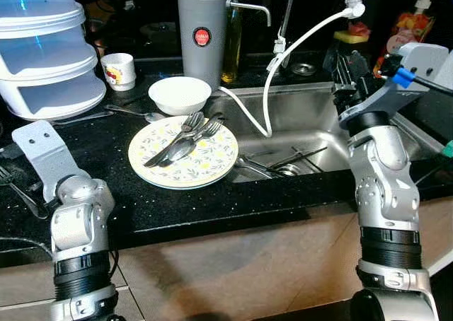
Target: Kitchen organization
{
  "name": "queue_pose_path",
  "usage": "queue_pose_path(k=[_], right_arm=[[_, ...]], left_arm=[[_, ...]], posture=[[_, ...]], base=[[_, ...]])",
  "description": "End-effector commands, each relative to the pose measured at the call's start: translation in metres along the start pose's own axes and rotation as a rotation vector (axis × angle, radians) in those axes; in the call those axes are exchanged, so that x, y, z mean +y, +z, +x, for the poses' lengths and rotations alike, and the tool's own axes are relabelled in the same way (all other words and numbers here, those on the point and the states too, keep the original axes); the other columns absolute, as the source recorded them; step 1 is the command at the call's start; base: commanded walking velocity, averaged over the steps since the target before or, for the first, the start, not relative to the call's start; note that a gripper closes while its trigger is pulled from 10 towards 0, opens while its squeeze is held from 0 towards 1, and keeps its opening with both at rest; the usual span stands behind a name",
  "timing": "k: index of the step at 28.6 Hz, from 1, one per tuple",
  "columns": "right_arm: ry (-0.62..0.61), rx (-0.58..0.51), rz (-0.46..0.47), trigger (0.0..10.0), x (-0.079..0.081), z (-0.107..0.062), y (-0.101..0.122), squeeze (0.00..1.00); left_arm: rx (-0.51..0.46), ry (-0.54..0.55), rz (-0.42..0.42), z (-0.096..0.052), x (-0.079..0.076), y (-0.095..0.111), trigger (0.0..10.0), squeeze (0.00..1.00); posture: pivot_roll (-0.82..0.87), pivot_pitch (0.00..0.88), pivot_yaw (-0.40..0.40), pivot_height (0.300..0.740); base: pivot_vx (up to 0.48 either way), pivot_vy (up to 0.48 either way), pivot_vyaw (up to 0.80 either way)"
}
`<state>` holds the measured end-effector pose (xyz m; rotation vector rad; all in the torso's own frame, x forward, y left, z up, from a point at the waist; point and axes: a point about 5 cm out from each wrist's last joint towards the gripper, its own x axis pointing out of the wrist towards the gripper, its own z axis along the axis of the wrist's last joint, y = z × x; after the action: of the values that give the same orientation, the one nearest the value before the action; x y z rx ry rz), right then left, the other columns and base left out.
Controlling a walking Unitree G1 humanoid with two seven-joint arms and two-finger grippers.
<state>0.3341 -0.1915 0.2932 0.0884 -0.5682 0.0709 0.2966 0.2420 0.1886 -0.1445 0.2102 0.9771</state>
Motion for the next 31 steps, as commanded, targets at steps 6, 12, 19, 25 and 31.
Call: queue_pose_path(k=[6,12,19,25,31], right_arm=[[0.010,-0.012,0.016,10.0,0.002,0.004,0.001,0.00],[0.003,-0.012,0.015,10.0,0.000,0.004,0.001,0.00],[-0.004,-0.018,0.006,10.0,-0.003,0.003,0.002,0.00],[0.001,-0.016,0.003,10.0,-0.003,0.004,0.003,0.00],[0.011,-0.019,0.005,10.0,-0.001,0.006,0.003,0.00]], left_arm=[[0.040,0.041,-0.031,0.014,0.016,0.006,10.0,0.00],[0.030,0.036,-0.052,0.029,0.019,0.023,10.0,0.00],[0.174,0.012,-0.091,0.044,0.020,0.011,10.0,0.00],[0.240,0.037,-0.096,0.041,0.024,-0.006,10.0,0.00],[0.309,0.078,-0.124,0.042,0.028,-0.018,10.0,0.00]], posture=[[0.07,0.000,-0.034,0.740],[0.07,0.000,-0.030,0.740],[0.05,0.000,-0.026,0.740],[0.06,0.000,-0.036,0.740],[0.06,0.000,-0.042,0.740]], base=[[0.000,0.000,0.00],[0.000,0.000,0.00],[0.000,0.000,0.00],[0.000,0.000,0.00],[0.000,0.000,0.00]])
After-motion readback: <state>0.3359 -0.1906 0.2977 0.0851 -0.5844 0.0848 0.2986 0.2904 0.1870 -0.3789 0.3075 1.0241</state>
